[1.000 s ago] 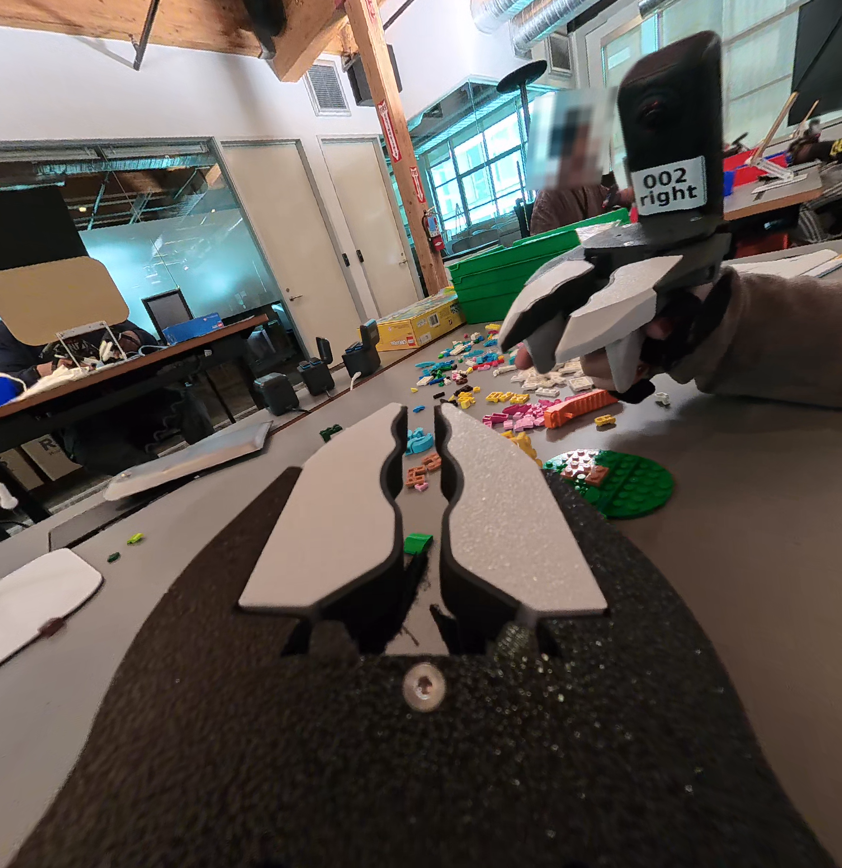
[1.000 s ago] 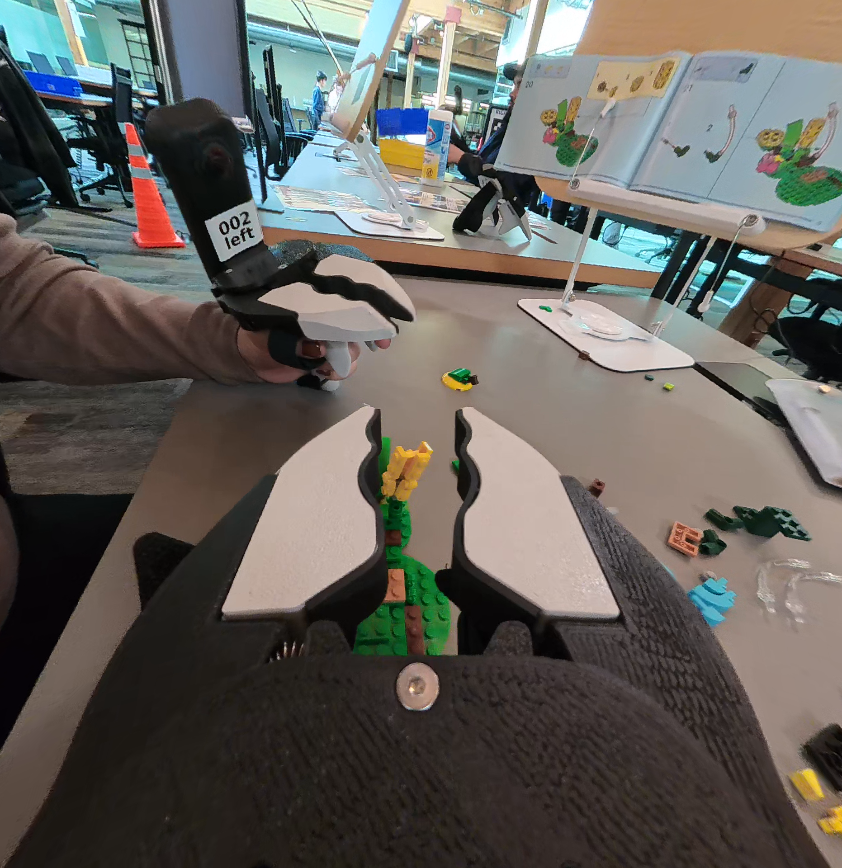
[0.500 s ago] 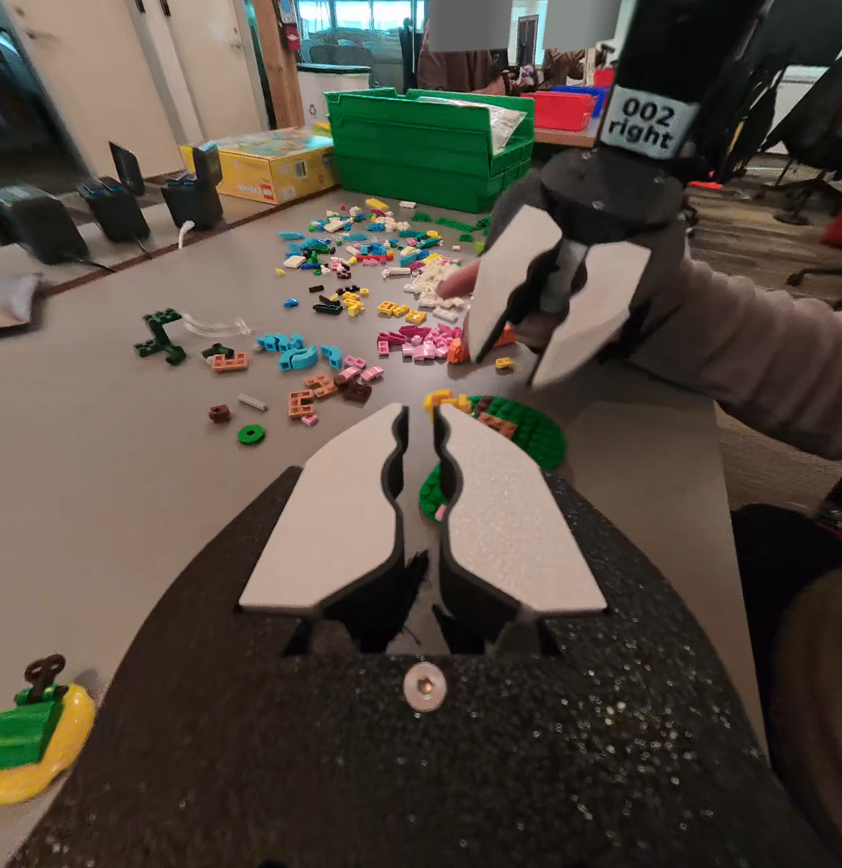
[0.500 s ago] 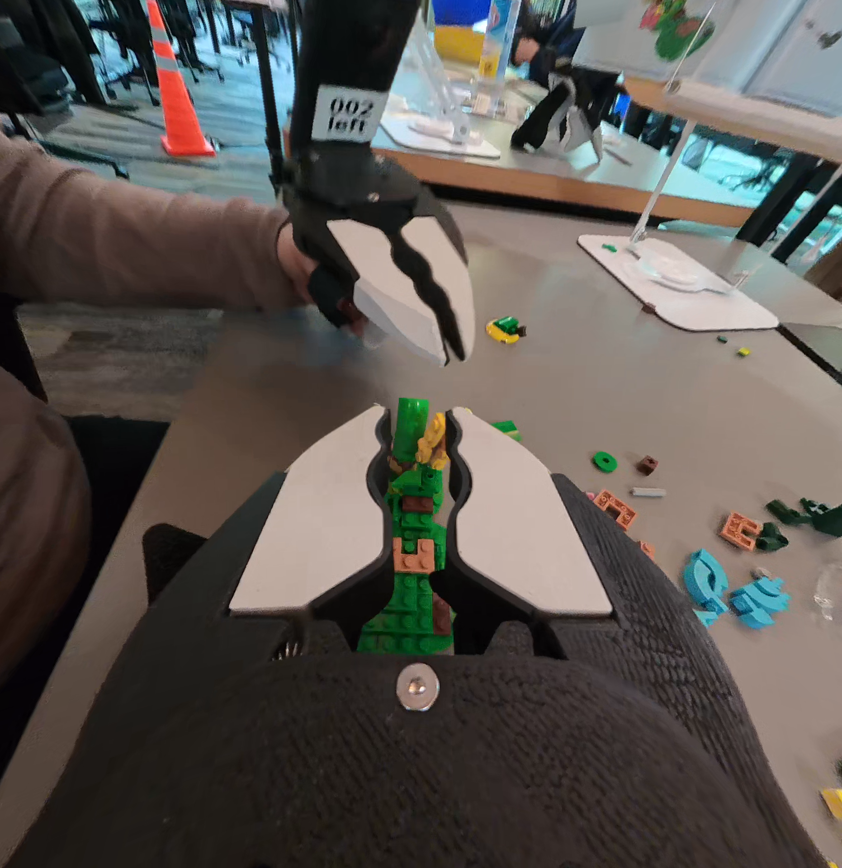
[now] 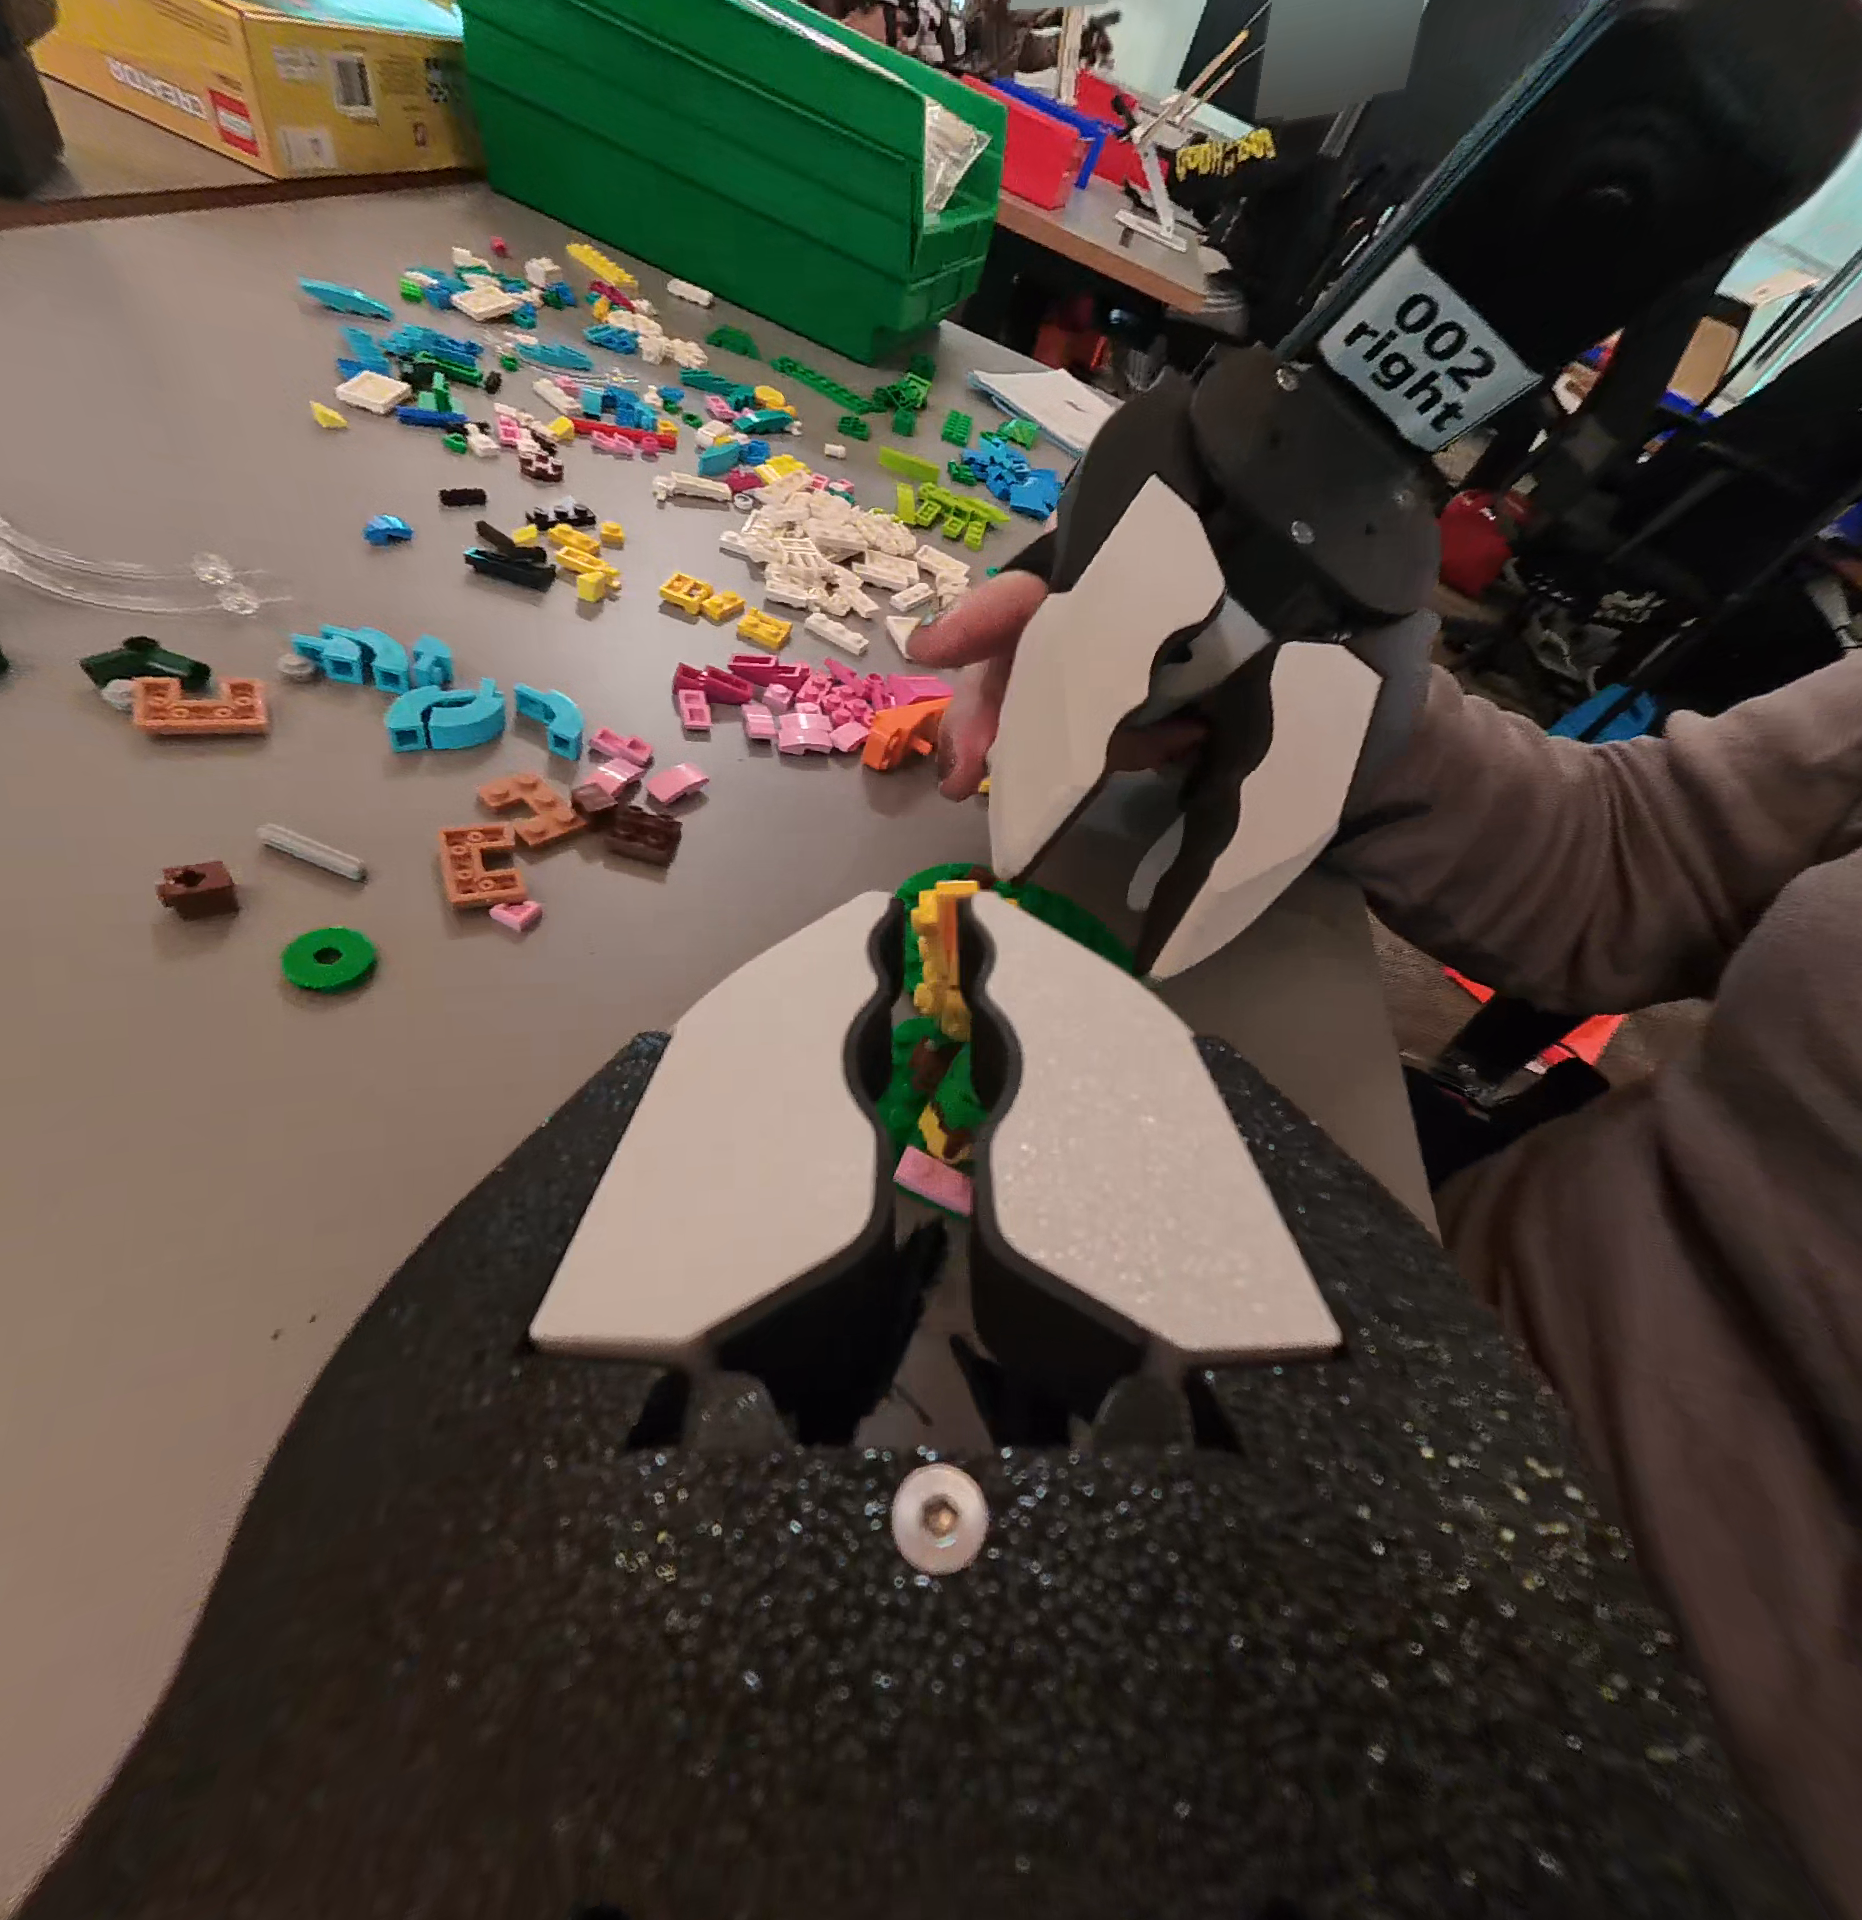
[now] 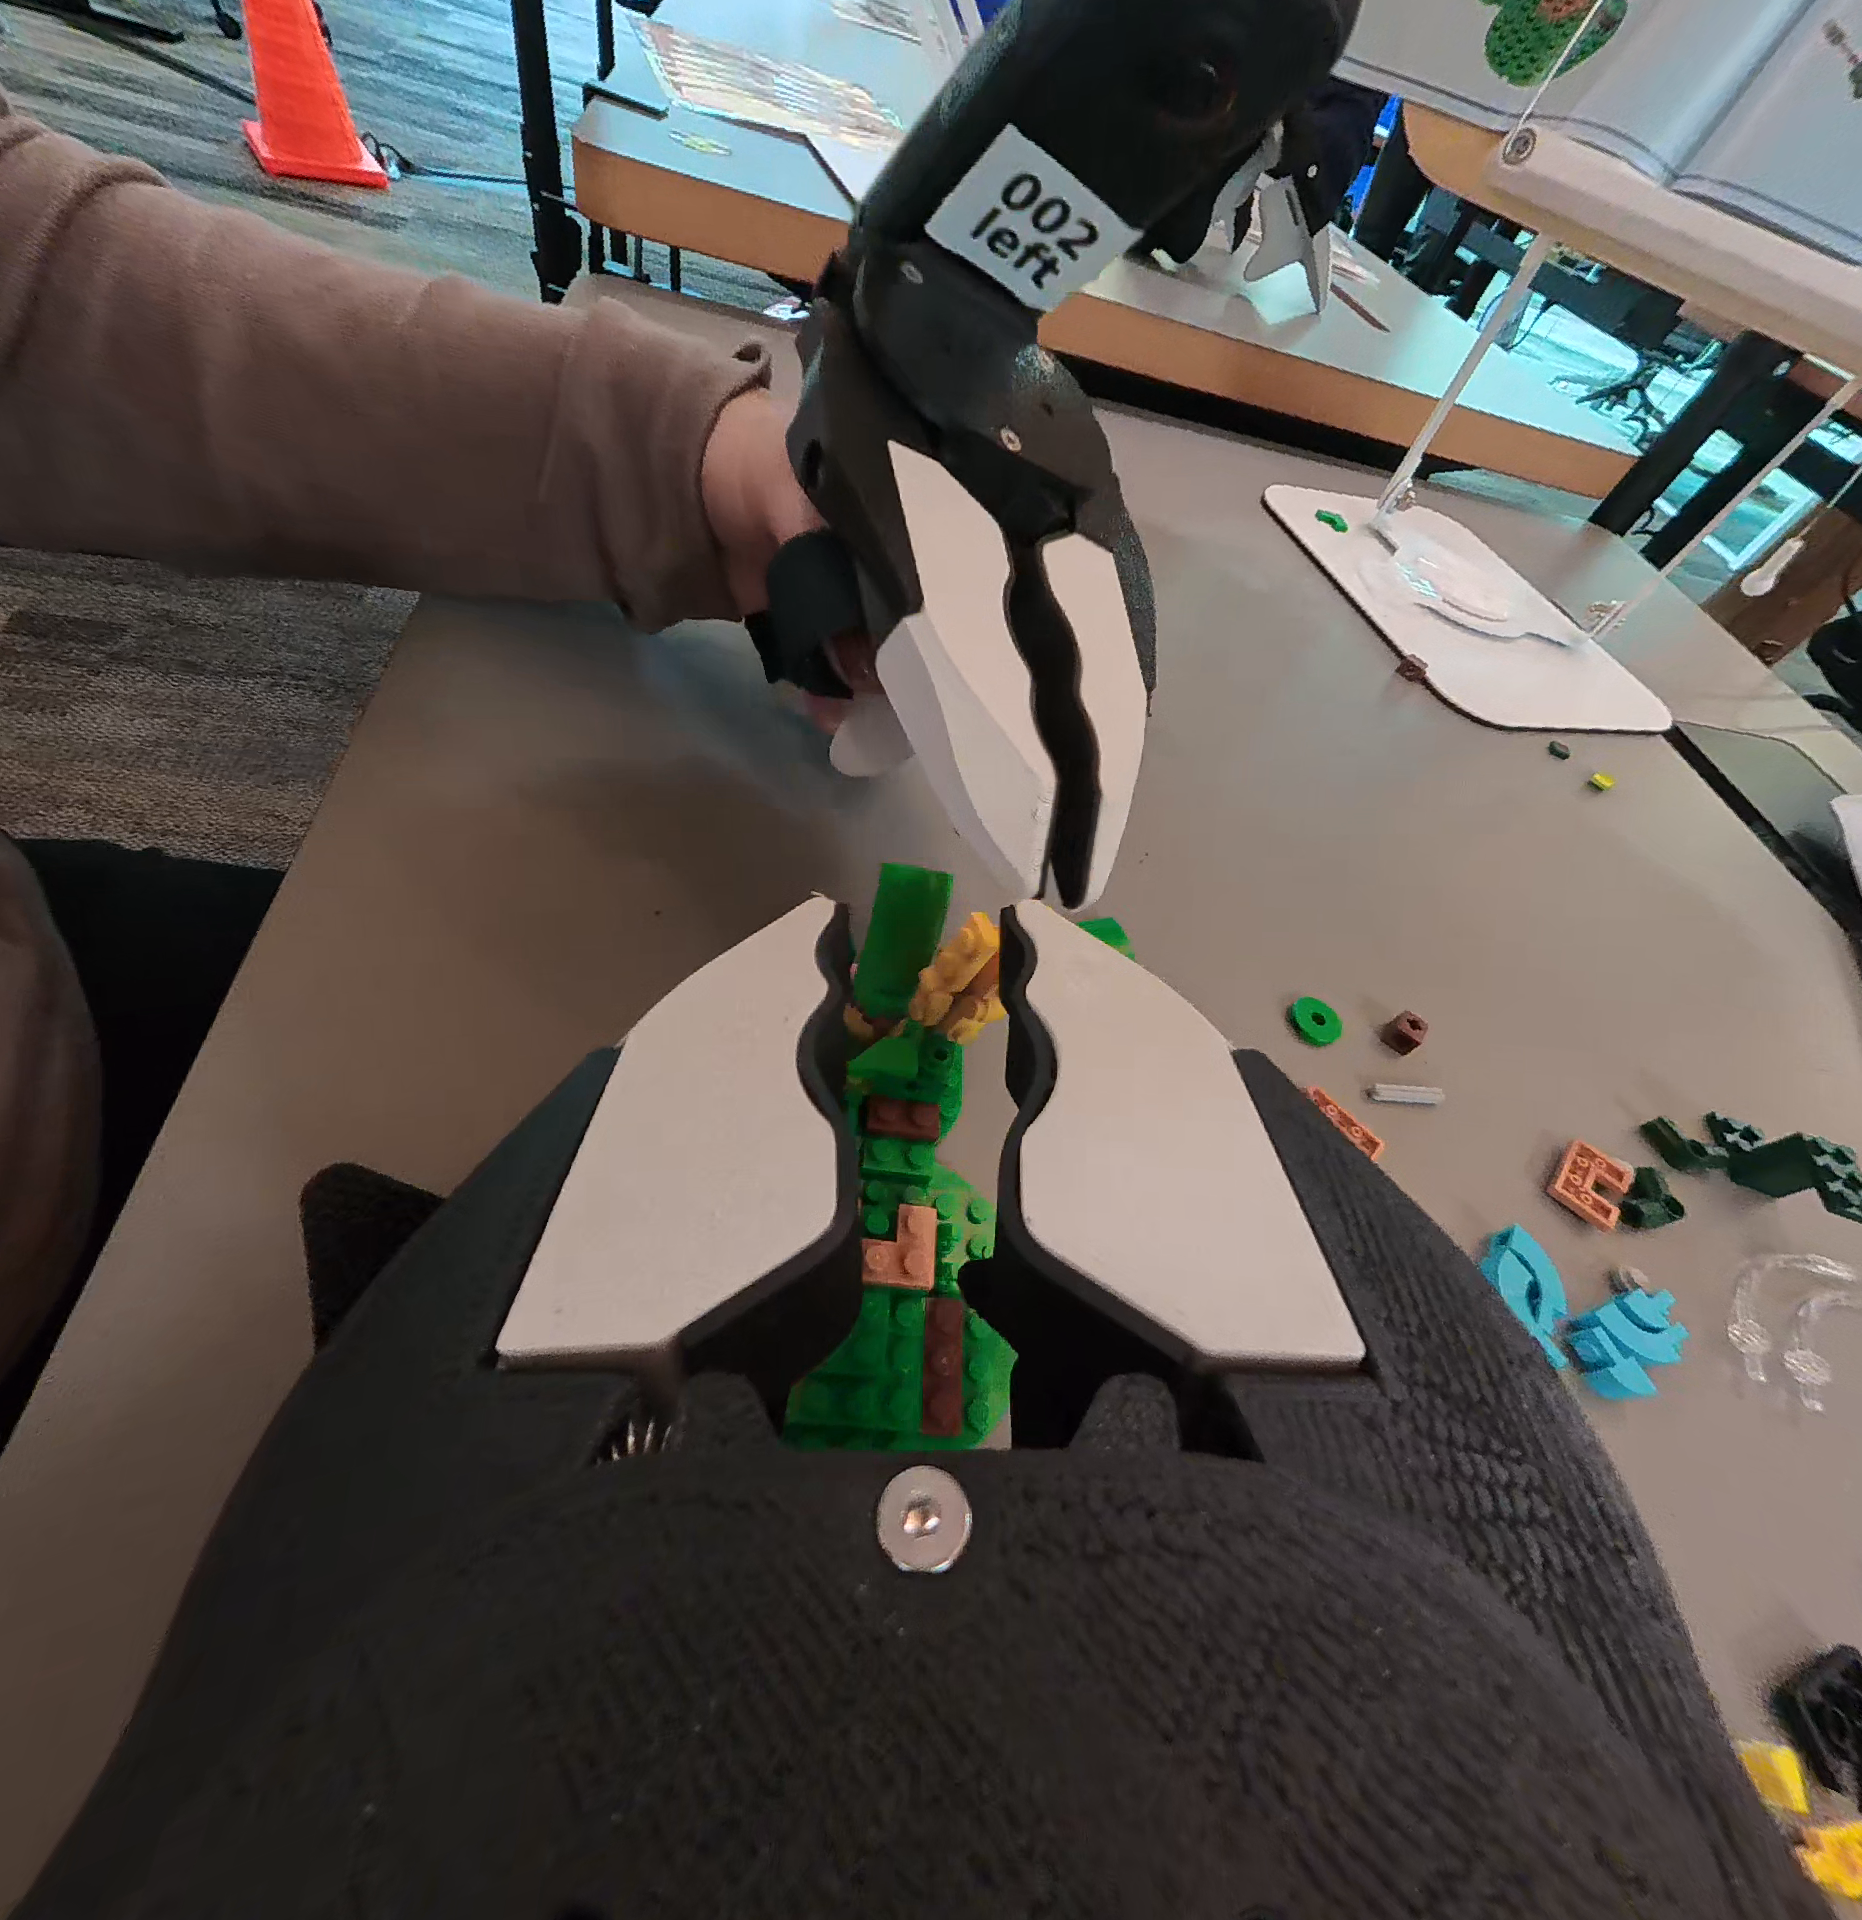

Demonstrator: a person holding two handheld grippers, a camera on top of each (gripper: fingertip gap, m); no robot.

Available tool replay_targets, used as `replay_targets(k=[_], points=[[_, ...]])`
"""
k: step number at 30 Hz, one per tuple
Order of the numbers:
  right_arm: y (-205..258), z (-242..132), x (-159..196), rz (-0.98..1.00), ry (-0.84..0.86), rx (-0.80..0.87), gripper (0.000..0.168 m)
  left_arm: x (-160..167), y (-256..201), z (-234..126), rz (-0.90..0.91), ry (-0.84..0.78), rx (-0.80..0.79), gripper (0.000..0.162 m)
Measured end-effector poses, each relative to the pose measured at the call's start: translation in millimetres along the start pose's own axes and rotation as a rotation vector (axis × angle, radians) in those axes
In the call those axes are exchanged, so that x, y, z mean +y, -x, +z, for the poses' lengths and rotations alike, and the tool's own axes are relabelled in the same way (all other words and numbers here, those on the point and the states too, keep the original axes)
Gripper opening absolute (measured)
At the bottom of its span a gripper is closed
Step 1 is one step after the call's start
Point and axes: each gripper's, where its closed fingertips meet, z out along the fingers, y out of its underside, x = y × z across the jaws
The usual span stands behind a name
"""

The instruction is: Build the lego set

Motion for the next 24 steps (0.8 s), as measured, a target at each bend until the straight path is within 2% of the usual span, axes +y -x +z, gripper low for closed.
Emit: replay_targets(k=[4, 11, 24], points=[[0.3, 0.8, 0.7, -0.005, 0.008, 0.001, 0.026, 2.6, -1.3, 1.7, 0.0, 0.005, 0.021, 0.012], [-1.2, 1.4, 3.7, 0.0, 0.023, 0.01, 0.026, 1.5, -1.2, 5.6, -0.003, -0.01, 0.045, 0.004], [2.3, -0.5, 4.2, 0.018, 0.02, -0.008, 0.023, 1.7, -0.5, 7.6, 0.063, -0.002, -0.012, 0.002]])
